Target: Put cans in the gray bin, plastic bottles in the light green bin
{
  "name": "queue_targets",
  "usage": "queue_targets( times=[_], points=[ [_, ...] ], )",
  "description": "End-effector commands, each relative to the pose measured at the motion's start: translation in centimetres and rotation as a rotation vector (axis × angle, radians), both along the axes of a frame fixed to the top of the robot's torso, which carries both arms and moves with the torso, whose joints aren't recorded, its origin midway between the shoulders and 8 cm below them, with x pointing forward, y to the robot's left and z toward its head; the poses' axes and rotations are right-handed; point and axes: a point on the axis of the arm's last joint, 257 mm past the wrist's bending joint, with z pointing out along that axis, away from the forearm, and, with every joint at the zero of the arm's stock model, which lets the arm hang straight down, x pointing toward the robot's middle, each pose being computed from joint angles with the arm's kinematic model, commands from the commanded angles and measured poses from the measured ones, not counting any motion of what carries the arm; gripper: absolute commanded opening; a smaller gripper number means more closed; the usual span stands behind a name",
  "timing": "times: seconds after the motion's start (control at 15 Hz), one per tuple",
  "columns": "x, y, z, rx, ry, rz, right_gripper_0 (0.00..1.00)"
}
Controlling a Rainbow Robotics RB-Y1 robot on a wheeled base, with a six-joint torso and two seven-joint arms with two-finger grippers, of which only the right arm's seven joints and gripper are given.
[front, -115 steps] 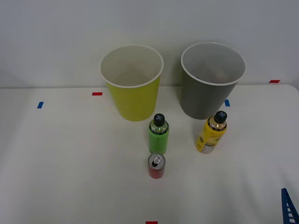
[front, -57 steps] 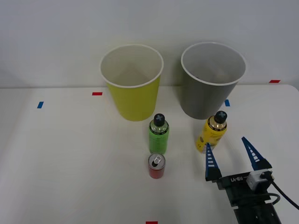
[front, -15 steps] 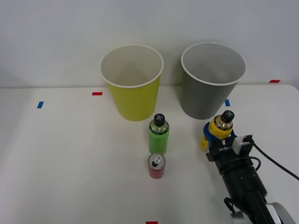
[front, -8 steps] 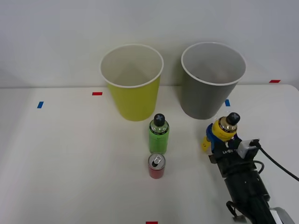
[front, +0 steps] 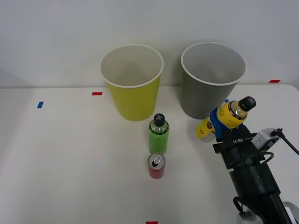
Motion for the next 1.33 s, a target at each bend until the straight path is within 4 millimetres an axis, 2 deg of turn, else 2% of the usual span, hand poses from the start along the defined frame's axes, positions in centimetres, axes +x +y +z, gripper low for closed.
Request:
queue_targets(
  times=[0.07,0.27,0.33,0.6,0.87,0.93,1.2,1.33],
  points=[
    [0.3,2.3,6.5,0.108,-0.018,0.072,0.00],
    [0.4,3.8,12.0,0.191,-0.032,0.131,0.00],
    [0.6,5.0,13.5,0.201,-0.029,0.159,0.00],
    [2.8,10.8,16.1,0.168,0.027,0.232,0.00],
    [5.1,14.7,19.8,0.167,0.091,0.242,0.00],
    [5.9,15.5,20.1,0.173,0.100,0.251,0.00],
    [11.2,20.0,19.9,0.140,0.051,0.294,0.00],
    [12.9,21.7,19.6,0.106,0.060,0.299,0.00]
  ],
)
